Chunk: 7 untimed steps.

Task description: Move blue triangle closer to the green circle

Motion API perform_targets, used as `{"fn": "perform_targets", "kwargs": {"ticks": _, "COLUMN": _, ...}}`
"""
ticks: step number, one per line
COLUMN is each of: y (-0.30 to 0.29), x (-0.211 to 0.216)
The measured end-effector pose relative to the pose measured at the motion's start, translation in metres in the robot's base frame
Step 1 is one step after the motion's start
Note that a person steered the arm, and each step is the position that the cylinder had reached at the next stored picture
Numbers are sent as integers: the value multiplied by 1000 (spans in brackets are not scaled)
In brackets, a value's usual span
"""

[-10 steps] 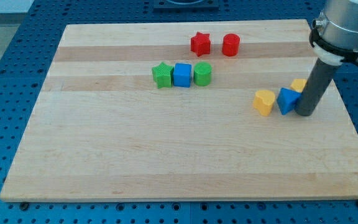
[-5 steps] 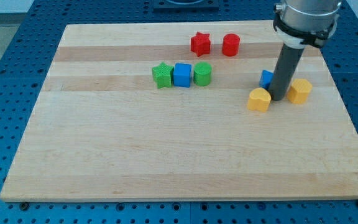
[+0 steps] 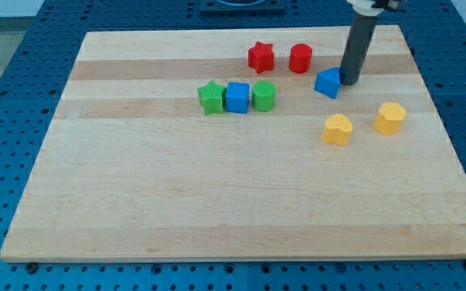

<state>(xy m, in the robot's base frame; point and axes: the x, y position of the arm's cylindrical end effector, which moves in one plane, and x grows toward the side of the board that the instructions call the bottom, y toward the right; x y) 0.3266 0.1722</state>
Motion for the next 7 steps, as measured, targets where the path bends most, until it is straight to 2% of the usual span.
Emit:
{"fn": "perform_targets", "kwargs": {"ticks": 4, "y": -1, "x": 7}}
{"fn": "perform_targets", "kwargs": {"ticks": 7, "y": -42, "x": 33}}
